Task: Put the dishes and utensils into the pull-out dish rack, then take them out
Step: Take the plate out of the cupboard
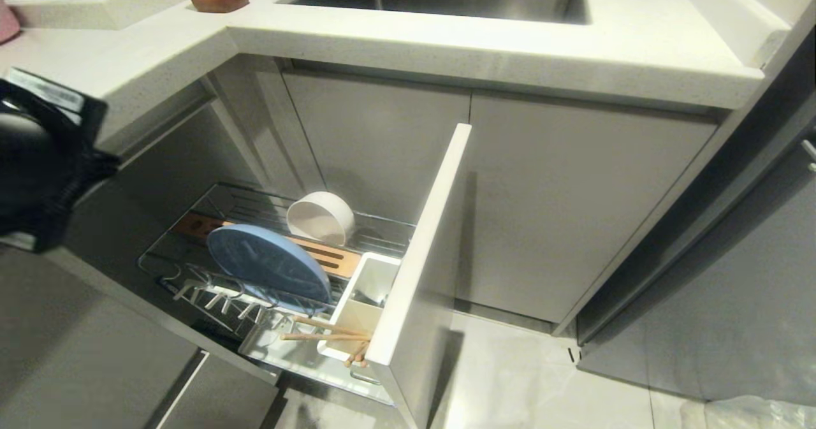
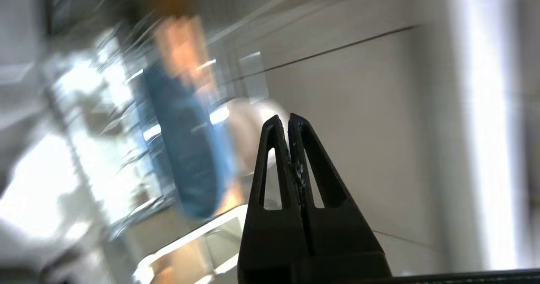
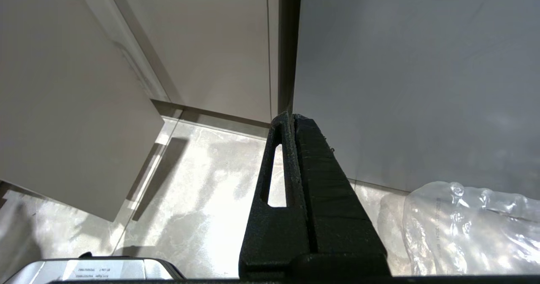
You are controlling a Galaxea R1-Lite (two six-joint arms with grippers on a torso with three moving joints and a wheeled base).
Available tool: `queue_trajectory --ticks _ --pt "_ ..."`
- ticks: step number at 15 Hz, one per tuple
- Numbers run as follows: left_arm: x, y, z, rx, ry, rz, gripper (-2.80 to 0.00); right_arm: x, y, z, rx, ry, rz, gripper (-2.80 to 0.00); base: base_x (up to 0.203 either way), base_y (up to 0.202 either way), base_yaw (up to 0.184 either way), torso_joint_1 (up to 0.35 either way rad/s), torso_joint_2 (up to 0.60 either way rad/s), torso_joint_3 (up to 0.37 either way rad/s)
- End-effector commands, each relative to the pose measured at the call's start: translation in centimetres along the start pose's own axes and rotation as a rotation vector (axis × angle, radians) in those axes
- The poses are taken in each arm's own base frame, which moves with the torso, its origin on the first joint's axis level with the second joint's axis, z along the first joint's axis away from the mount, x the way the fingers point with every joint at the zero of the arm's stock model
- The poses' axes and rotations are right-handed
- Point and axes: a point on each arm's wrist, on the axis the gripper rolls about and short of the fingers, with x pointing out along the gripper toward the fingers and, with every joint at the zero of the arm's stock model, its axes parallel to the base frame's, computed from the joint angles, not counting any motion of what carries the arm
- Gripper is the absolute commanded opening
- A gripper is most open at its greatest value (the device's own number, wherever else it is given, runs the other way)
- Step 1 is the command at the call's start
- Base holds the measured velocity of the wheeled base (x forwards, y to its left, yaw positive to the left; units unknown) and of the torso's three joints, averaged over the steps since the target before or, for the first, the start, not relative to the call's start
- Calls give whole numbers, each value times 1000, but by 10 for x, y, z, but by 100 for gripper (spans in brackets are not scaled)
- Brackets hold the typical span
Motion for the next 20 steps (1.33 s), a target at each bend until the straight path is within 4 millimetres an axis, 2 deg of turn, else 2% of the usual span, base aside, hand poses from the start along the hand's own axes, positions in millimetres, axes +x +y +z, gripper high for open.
queue_trajectory --ticks 1,2,4,6,8,9,11,12,13,15,16,20 --pt "-44 -9 62 6 -64 -170 -280 0 0 0 0 1 0 -280 0 0 0 0 0 0" --pt "-59 -12 88 5 -131 -230 -280 0 0 0 0 1 0 -280 0 0 0 0 0 0" --pt "-86 -4 129 2 -306 -282 -280 0 0 0 0 1 0 -280 0 0 0 0 0 0" --pt "-136 24 160 119 -412 -413 -280 0 0 0 0 1 0 -280 0 0 0 0 0 0" --pt "-189 66 170 303 -460 -539 -280 0 0 0 0 1 0 -280 0 0 0 0 0 0" --pt "-211 93 165 399 -458 -577 -280 0 0 0 0 1 0 -280 0 0 0 0 0 0" --pt "-242 143 142 542 -421 -627 -280 0 0 0 0 1 0 -280 0 0 0 0 0 0" --pt "-244 165 124 599 -390 -625 -280 0 0 0 0 1 0 -280 0 0 0 0 0 0" --pt "-238 183 105 658 -352 -608 -280 0 0 0 0 1 0 -280 0 0 0 0 0 0" --pt "-215 223 65 793 -286 -569 -280 0 0 0 0 1 0 -280 0 0 0 0 0 0" --pt "-197 237 48 847 -255 -545 -280 0 0 0 0 1 0 -280 0 0 0 0 0 0" --pt "-105 268 -7 940 -176 -464 -280 0 0 0 0 1 0 -280 0 0 0 0 0 0"
